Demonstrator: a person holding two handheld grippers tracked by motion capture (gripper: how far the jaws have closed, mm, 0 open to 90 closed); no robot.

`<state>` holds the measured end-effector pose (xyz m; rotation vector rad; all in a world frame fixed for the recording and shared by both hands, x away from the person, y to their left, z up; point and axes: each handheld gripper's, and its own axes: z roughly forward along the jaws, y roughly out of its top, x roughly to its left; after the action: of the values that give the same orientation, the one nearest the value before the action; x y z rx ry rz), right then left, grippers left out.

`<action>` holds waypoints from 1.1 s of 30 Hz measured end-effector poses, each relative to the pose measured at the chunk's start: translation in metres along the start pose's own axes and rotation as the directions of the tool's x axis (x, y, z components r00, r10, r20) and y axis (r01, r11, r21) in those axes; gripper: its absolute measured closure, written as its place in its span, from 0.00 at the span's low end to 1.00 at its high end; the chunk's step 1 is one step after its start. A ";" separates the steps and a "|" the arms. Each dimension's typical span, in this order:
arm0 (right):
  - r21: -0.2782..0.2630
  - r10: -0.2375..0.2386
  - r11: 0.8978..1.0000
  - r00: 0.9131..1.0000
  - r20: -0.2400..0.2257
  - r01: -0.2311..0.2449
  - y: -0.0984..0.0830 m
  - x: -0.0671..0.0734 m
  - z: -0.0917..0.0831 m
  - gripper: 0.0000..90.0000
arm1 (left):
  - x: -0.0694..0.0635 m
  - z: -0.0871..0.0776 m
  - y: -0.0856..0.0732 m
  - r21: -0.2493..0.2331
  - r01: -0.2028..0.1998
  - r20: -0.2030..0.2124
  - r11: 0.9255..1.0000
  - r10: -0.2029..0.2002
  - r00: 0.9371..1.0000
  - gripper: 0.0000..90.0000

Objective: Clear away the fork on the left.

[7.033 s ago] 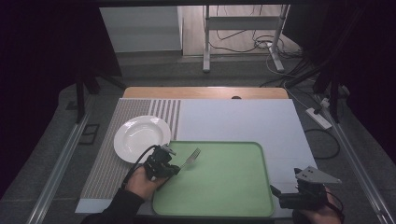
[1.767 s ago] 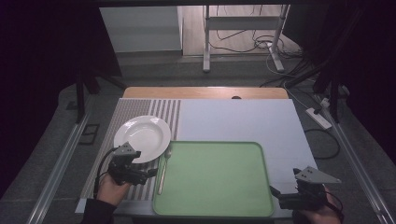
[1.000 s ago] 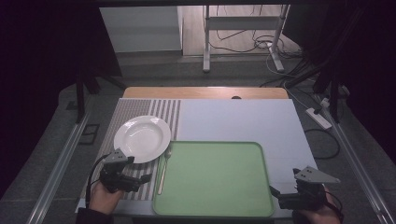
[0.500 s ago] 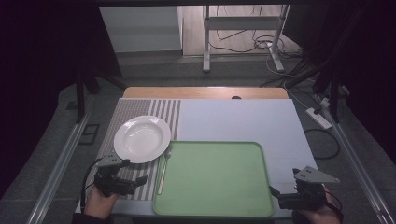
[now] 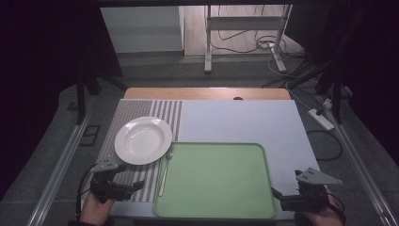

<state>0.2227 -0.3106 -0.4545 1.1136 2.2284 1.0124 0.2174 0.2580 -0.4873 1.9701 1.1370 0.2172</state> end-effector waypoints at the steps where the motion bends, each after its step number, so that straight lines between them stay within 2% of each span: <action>1: 0.000 0.000 1.000 1.000 0.000 0.000 0.000 0.000 0.000 0.00 | 0.000 -0.001 -0.001 -0.002 0.004 0.001 1.000 -0.004 1.000 0.00; 13: 0.003 -0.001 1.000 1.000 0.001 0.001 0.000 0.000 0.000 0.00 | 0.000 -0.008 -0.013 0.010 0.018 -0.018 1.000 -0.017 1.000 0.00; 19: 0.002 -0.001 1.000 1.000 0.002 0.001 0.000 0.000 0.000 0.00 | 0.000 -0.013 -0.016 -0.011 0.022 -0.027 1.000 -0.023 0.999 0.00; 33: 0.006 -0.002 1.000 1.000 0.002 0.002 0.000 0.000 0.000 0.00 | -0.005 -0.021 -0.022 -0.003 -0.002 -0.092 1.000 0.001 0.996 0.00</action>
<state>0.2231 -0.3104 -0.4547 1.1147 2.2321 1.0038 0.1900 0.2716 -0.4888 1.9754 1.1933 0.3134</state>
